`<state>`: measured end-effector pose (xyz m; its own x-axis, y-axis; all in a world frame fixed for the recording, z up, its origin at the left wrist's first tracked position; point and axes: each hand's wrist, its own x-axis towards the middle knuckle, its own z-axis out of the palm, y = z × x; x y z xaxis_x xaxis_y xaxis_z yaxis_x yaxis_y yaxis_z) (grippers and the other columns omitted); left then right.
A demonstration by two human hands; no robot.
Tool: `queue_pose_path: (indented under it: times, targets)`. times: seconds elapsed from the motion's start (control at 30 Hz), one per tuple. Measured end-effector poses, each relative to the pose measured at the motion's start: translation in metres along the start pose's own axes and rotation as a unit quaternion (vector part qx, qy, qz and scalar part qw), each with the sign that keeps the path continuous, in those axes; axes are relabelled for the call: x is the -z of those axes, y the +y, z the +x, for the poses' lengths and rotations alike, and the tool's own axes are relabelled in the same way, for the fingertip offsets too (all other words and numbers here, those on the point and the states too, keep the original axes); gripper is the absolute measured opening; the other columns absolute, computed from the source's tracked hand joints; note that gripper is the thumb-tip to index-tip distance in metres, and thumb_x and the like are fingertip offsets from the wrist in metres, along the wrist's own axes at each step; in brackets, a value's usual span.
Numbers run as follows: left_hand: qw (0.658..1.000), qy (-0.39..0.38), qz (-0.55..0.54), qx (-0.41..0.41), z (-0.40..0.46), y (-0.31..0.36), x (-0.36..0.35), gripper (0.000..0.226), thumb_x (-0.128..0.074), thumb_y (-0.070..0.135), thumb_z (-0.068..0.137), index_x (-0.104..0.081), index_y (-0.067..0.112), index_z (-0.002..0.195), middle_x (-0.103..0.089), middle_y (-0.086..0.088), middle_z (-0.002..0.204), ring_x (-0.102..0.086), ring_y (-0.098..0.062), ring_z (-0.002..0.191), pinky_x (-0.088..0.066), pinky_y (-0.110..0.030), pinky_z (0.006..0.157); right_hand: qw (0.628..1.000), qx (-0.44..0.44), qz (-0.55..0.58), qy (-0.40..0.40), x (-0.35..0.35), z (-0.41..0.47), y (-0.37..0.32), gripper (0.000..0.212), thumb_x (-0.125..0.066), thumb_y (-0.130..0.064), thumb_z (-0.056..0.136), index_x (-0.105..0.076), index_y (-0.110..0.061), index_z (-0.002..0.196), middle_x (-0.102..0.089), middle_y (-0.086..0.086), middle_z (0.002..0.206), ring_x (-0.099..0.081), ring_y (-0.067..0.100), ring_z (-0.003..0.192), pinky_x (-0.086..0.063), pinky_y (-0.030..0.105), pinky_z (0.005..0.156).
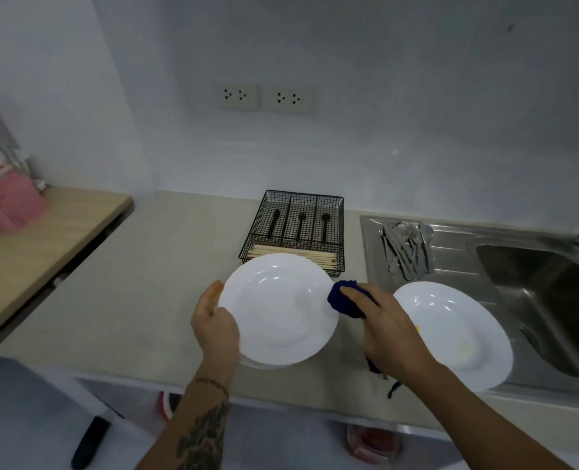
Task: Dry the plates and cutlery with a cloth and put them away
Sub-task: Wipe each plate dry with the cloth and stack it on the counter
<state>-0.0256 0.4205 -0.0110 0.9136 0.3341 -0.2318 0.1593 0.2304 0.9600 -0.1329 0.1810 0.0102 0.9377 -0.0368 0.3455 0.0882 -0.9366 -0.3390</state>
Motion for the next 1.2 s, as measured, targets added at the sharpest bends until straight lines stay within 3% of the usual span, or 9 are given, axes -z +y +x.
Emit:
queue_pose_path:
  times: [0.1, 0.2, 0.27, 0.47, 0.57, 0.77, 0.9, 0.97, 1.2]
  targets:
    - [1.0, 0.016, 0.003, 0.004, 0.01, -0.009, 0.011, 0.047, -0.049, -0.007, 0.089, -0.065, 0.016, 0.127, -0.067, 0.002, 0.12, -0.064, -0.021, 0.108, -0.055, -0.032, 0.085, 1.0, -0.004, -0.01, -0.012, -0.004, -0.003, -0.006, 0.086, -0.071, 0.013, 0.061, -0.049, -0.017, 0.138, -0.05, 0.007, 0.135, -0.053, 0.03, 0.113, -0.052, 0.043, 0.091]
    - [1.0, 0.017, 0.013, 0.001, 0.01, -0.012, 0.016, 0.04, -0.051, -0.005, 0.091, -0.067, 0.018, 0.119, -0.067, 0.006, 0.108, -0.065, -0.014, 0.094, -0.054, -0.021, 0.063, 1.0, -0.008, -0.017, -0.017, -0.008, -0.005, -0.012, 0.085, -0.072, 0.012, 0.061, -0.049, -0.017, 0.138, -0.05, 0.007, 0.135, -0.052, 0.03, 0.114, -0.053, 0.042, 0.089]
    - [1.0, 0.019, 0.024, -0.008, 0.01, -0.014, 0.018, 0.043, -0.048, -0.008, 0.089, -0.067, 0.02, 0.116, -0.066, 0.004, 0.107, -0.064, -0.014, 0.091, -0.052, -0.017, 0.058, 1.0, -0.009, -0.024, -0.018, -0.011, -0.005, -0.015, 0.084, -0.072, 0.011, 0.063, -0.048, -0.018, 0.138, -0.05, 0.007, 0.135, -0.051, 0.029, 0.115, -0.051, 0.041, 0.092]
    - [0.991, 0.022, 0.121, -0.052, 0.014, -0.022, 0.018, 0.054, -0.042, -0.01, 0.083, -0.067, 0.022, 0.119, -0.065, -0.005, 0.119, -0.061, -0.028, 0.107, -0.057, -0.04, 0.086, 0.999, -0.028, -0.035, -0.024, -0.013, -0.011, -0.019, 0.082, -0.071, 0.007, 0.067, -0.046, -0.019, 0.14, -0.048, 0.005, 0.138, -0.048, 0.027, 0.117, -0.048, 0.039, 0.097]
    - [0.984, 0.021, 0.157, -0.079, 0.011, -0.026, 0.019, 0.052, -0.044, -0.008, 0.085, -0.063, 0.02, 0.124, -0.064, -0.007, 0.123, -0.06, -0.03, 0.11, -0.057, -0.048, 0.089, 0.998, -0.035, -0.038, -0.027, -0.012, -0.013, -0.017, 0.081, -0.072, 0.007, 0.066, -0.047, -0.018, 0.139, -0.05, 0.006, 0.136, -0.05, 0.027, 0.117, -0.046, 0.037, 0.096]
    - [0.975, -0.001, 0.185, -0.122, 0.01, -0.029, 0.022, 0.053, -0.045, -0.012, 0.085, -0.06, 0.014, 0.129, -0.062, -0.004, 0.121, -0.054, -0.02, 0.106, -0.048, -0.03, 0.086, 0.997, -0.062, -0.023, -0.029, -0.008, -0.016, -0.009, 0.078, -0.067, 0.01, 0.069, -0.048, -0.016, 0.14, -0.05, 0.009, 0.137, -0.051, 0.029, 0.116, -0.046, 0.039, 0.095]
    - [0.962, -0.007, 0.235, -0.141, 0.015, -0.038, 0.026, 0.056, -0.047, -0.011, 0.084, -0.057, 0.012, 0.134, -0.06, -0.009, 0.132, -0.055, -0.03, 0.12, -0.05, -0.04, 0.097, 0.996, -0.077, -0.026, -0.026, 0.0, -0.019, 0.0, 0.074, -0.063, 0.007, 0.075, -0.045, -0.018, 0.142, -0.046, 0.007, 0.14, -0.047, 0.028, 0.12, -0.042, 0.035, 0.099]
    - [0.943, -0.012, 0.273, -0.188, 0.013, -0.039, 0.018, 0.056, -0.051, -0.01, 0.083, -0.057, 0.013, 0.133, -0.059, -0.01, 0.133, -0.054, -0.032, 0.123, -0.047, -0.045, 0.101, 0.995, -0.091, -0.025, -0.03, 0.007, -0.02, 0.007, 0.075, -0.063, 0.006, 0.076, -0.042, -0.019, 0.143, -0.044, 0.006, 0.142, -0.044, 0.026, 0.123, -0.04, 0.034, 0.1]
    - [0.887, -0.166, 0.309, -0.302, -0.045, -0.041, -0.067, 0.049, -0.058, -0.006, 0.087, -0.061, 0.016, 0.13, -0.062, 0.001, 0.13, -0.054, -0.016, 0.121, -0.032, -0.024, 0.106, 0.986, -0.164, -0.022, -0.01, 0.043, -0.038, 0.05, 0.07, -0.062, 0.003, 0.08, -0.042, -0.019, 0.144, -0.045, 0.003, 0.142, -0.042, 0.025, 0.126, -0.038, 0.037, 0.106]
